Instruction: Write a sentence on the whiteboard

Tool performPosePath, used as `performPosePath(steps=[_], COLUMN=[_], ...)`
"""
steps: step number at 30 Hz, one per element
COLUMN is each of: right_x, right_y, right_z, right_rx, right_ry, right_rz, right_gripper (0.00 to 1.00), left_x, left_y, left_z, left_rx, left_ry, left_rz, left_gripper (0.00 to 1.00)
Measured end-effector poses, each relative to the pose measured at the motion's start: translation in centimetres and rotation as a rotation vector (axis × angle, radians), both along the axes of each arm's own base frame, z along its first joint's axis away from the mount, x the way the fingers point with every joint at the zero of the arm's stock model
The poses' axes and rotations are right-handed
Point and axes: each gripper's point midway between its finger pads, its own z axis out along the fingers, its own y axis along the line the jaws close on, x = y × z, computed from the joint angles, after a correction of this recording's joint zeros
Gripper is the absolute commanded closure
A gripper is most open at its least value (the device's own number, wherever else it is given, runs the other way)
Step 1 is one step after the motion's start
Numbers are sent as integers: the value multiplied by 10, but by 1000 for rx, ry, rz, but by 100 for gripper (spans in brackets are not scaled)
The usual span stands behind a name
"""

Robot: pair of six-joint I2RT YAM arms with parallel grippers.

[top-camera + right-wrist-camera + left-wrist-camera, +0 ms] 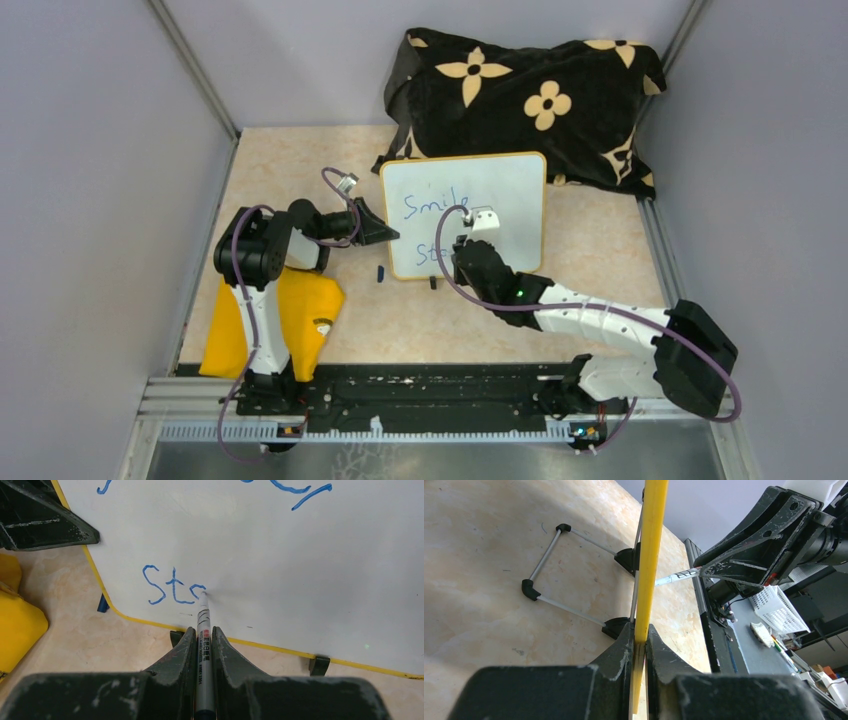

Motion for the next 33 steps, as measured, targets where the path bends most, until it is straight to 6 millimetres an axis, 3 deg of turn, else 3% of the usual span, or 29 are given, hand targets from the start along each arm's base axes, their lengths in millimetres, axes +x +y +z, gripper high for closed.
performPosePath(steps=[13,25,33], right_x=[-5,-6,-5], right_y=[-6,-14,-13], right_z=[-6,19,16], right_rx=[6,57,37], right_ry=[18,-22,-20], right_rz=[-4,-6,-3], right_gripper=[100,100,100], left_x=[0,0,0], left_y=[0,0,0], left_z=[0,0,0], left_rx=[0,0,0], left_ry=[0,-2,-3], left_rz=[-1,-5,-4], left_gripper=[100,100,100])
